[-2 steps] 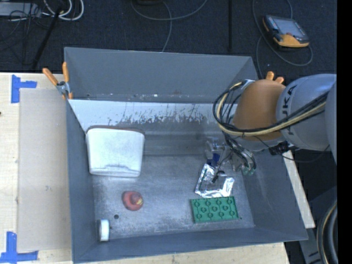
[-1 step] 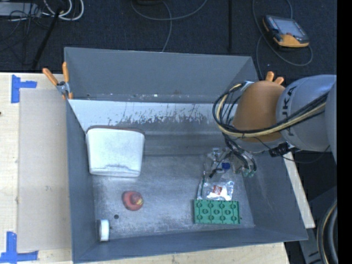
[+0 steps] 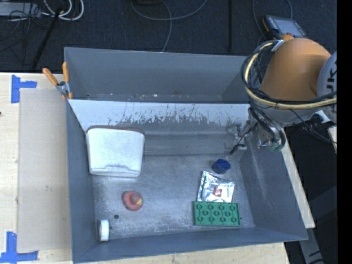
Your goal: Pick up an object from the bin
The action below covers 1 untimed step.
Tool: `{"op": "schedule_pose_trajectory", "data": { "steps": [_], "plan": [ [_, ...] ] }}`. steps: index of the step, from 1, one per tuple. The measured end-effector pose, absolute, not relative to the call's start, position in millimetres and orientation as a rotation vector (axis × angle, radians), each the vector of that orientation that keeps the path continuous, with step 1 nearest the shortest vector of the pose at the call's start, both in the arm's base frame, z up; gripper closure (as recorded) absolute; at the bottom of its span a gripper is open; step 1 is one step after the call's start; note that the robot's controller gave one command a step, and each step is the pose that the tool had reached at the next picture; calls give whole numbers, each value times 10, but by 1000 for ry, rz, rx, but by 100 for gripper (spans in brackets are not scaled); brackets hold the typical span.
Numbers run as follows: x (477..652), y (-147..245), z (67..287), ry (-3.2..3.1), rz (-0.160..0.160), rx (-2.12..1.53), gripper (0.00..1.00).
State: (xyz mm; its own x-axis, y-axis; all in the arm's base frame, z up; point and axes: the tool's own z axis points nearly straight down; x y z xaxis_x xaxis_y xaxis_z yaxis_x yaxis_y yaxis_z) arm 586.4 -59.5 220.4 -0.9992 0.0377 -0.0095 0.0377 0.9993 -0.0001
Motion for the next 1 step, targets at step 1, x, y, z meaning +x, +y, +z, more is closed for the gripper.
{"op": "schedule_pose_trajectory", "data": {
  "steps": [1],
  "plan": [
    [5851, -590, 2153, 3139, 0, 57, 0]
  ]
}}
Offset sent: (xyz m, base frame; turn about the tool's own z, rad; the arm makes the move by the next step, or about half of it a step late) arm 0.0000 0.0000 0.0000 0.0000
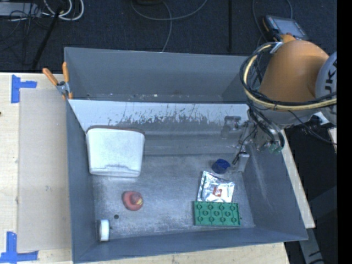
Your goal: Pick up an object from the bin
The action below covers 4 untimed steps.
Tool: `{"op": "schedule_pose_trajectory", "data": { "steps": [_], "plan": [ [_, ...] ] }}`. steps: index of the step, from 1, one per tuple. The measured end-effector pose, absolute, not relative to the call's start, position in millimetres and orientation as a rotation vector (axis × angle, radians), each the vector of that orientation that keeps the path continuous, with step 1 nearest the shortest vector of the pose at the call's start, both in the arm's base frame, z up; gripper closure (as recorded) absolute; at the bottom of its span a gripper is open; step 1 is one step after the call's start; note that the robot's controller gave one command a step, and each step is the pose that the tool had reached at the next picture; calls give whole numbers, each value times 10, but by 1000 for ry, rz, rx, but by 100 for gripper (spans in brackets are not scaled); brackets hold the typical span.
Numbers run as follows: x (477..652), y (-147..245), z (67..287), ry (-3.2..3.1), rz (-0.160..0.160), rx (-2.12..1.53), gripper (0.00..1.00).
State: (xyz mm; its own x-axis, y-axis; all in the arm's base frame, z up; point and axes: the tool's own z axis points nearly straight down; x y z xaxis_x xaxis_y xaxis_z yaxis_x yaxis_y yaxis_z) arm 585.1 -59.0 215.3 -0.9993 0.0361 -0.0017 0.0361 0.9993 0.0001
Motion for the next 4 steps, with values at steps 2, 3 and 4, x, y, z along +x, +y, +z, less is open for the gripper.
{"op": "schedule_pose_trajectory", "data": {
  "steps": [2, 3, 4],
  "plan": [
    [5841, -810, 717, 3123, 5, 179, 0],
    [5845, -808, 749, 3122, 4, 176, 100],
    [5902, -881, 1594, 3120, -1, 272, 100]
  ]
}}
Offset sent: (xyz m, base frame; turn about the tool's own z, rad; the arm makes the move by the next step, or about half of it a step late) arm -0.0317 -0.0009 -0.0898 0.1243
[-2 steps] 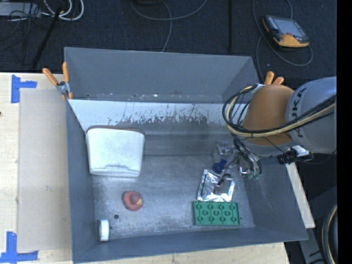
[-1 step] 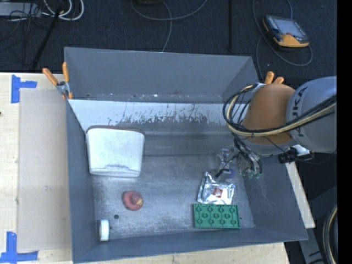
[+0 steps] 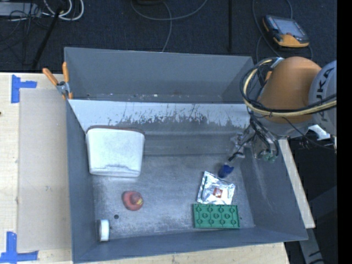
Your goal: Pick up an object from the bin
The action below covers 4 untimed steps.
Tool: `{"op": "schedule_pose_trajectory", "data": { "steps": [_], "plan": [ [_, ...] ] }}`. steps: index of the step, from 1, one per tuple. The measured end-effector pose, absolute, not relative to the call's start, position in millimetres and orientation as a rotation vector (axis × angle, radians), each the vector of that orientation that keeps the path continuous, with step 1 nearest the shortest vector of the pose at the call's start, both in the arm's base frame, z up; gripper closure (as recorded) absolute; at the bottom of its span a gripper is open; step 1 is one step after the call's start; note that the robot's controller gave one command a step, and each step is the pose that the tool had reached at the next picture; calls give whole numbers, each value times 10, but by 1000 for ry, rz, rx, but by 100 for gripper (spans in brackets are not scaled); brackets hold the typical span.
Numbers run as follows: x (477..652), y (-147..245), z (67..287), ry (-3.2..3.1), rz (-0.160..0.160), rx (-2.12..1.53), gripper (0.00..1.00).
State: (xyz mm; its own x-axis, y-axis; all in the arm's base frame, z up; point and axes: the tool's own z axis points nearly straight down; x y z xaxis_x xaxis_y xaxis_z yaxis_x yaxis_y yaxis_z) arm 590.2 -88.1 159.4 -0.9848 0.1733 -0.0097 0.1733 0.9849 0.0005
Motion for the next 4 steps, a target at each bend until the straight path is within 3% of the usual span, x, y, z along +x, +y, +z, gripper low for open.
{"op": "schedule_pose_trajectory", "data": {
  "steps": [1, 2, 3, 4],
  "plan": [
    [5879, -874, 1542, 3129, 0, 271, 0],
    [5839, -1120, 662, 3146, 1, 77, 0],
    [5866, -1123, 713, 3139, -1, 76, 100],
    [5924, -1072, 1992, 3132, -2, 51, 100]
  ]
}}
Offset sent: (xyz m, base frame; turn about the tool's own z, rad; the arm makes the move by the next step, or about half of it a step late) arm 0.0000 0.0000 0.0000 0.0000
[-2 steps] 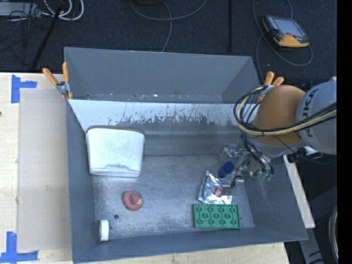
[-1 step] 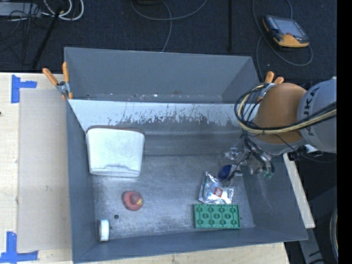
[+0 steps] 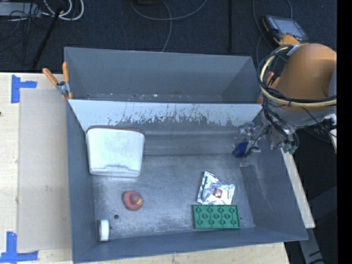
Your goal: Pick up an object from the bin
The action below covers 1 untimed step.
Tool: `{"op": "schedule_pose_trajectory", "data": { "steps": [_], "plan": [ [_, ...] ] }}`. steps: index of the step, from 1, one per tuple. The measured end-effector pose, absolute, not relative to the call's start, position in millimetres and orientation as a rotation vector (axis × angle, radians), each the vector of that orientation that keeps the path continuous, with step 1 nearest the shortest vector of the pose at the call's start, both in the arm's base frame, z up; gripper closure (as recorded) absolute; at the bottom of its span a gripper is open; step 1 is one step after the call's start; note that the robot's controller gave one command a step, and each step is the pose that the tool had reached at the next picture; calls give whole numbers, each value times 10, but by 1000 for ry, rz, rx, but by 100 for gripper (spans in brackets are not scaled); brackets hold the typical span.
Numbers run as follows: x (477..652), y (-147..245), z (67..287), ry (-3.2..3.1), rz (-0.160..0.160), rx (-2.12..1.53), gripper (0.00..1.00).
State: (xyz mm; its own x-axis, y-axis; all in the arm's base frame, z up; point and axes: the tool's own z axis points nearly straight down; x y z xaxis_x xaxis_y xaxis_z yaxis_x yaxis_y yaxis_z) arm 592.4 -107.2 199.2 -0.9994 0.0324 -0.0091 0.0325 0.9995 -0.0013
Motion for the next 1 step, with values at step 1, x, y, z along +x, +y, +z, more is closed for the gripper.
{"op": "schedule_pose_trajectory", "data": {
  "steps": [1],
  "plan": [
    [6072, -623, 2823, 3093, -1, -505, 100]
  ]
}}
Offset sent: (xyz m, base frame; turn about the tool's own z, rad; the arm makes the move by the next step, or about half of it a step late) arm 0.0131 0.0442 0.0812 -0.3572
